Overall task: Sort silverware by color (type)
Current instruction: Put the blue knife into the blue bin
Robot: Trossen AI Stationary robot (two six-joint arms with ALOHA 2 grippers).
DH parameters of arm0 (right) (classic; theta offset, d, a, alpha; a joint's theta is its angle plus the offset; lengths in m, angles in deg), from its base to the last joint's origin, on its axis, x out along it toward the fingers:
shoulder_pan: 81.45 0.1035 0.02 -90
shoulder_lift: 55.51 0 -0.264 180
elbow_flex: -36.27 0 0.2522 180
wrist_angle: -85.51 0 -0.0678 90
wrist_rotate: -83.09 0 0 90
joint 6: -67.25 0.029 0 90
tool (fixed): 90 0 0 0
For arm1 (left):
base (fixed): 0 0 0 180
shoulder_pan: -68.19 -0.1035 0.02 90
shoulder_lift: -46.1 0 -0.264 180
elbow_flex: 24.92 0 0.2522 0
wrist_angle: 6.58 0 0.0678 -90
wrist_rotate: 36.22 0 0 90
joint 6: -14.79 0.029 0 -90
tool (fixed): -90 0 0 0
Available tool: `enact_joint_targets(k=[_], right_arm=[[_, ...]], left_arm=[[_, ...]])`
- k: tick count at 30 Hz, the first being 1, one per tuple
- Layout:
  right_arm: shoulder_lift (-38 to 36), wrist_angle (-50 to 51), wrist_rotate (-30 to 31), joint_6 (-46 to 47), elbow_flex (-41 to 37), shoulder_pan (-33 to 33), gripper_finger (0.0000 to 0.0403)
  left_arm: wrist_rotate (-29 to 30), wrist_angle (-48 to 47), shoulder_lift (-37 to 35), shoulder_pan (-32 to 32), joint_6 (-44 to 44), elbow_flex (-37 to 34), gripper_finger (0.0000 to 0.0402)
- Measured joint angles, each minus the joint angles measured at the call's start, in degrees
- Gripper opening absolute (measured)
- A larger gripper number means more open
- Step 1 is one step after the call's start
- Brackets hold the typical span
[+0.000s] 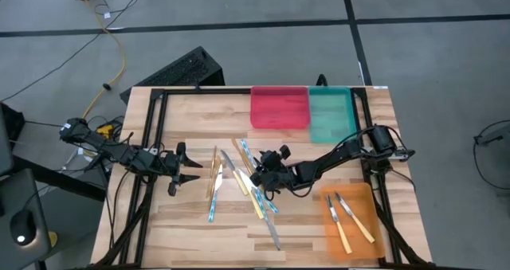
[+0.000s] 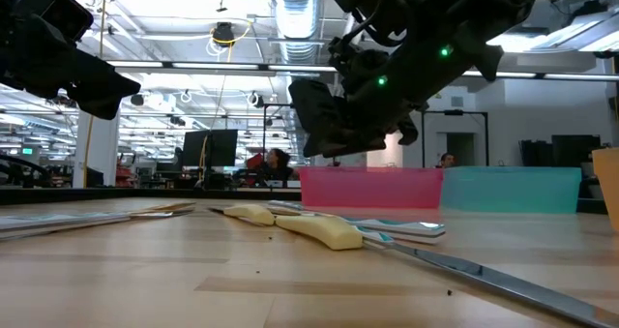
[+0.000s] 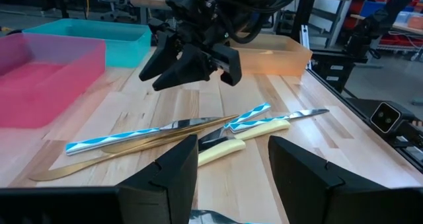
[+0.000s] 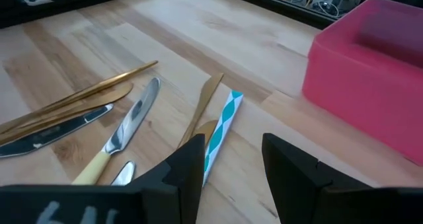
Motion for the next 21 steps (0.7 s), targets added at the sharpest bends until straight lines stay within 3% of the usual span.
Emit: enact_joint_targets(k=[21], right_arm=[[0.01,0.12,-1.68,1.55,0.0,-0.37,0.0175]], left_arm=[[0.0,0.01,0.0,0.0,0.0,0.0,0.0169]])
